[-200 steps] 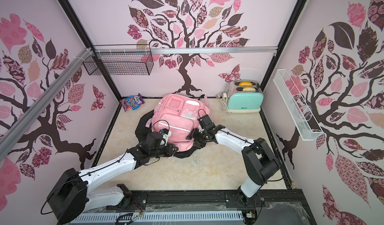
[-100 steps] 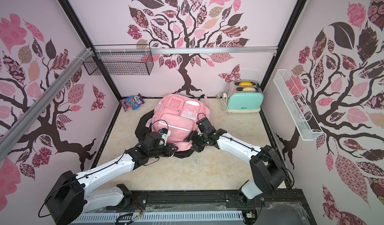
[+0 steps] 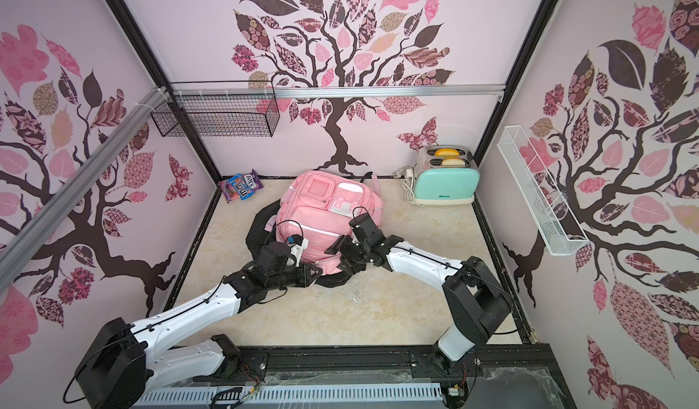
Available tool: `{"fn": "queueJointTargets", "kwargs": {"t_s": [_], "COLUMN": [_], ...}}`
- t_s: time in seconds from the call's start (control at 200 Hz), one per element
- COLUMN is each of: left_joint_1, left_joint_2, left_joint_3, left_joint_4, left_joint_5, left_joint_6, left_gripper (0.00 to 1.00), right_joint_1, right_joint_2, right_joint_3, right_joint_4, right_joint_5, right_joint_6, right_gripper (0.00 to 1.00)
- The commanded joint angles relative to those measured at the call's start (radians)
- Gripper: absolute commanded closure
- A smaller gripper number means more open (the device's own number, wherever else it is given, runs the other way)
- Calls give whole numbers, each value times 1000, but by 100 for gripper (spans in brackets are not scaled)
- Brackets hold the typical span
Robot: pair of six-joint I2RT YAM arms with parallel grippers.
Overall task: Zip up the backpack
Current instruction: Zip the zipper on the backpack.
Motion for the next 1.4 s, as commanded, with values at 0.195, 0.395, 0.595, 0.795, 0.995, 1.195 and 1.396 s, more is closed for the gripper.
{"fn": "queueJointTargets", "kwargs": {"t_s": [0.195, 0.395, 0.595, 0.795, 0.995, 1.195, 1.396], "left_joint_1": [-3, -1, -1, 3, 4, 4, 4], "left_joint_2": [-17, -10, 6, 13, 10, 12, 11], "left_joint_3": [-12, -3, 13, 18, 12, 12, 14], "left_joint_4": [20, 13, 4, -6, -13, -20, -34], "left_joint_5": [19, -12, -19, -27, -34, -41, -49], "left_joint_6": [1, -7, -4, 1, -1, -1, 10], "left_gripper": [100, 100, 100, 100, 100, 100, 100], "right_joint_1": [11, 11, 5, -40, -116, -169, -191], "right_joint_2": [82, 69, 58, 46, 39, 45, 65], "right_joint_3": [51, 130, 267, 295, 255, 261, 279], "right_joint_4": [108, -27, -296, -437, -456, -492, -551], "right_joint_5": [-83, -93, -65, -55, -57, 17, 140], "right_joint_6": [-36, -231, -523, -672, -704, -721, -746], "right_gripper": [100, 100, 100, 100, 100, 100, 100]}}
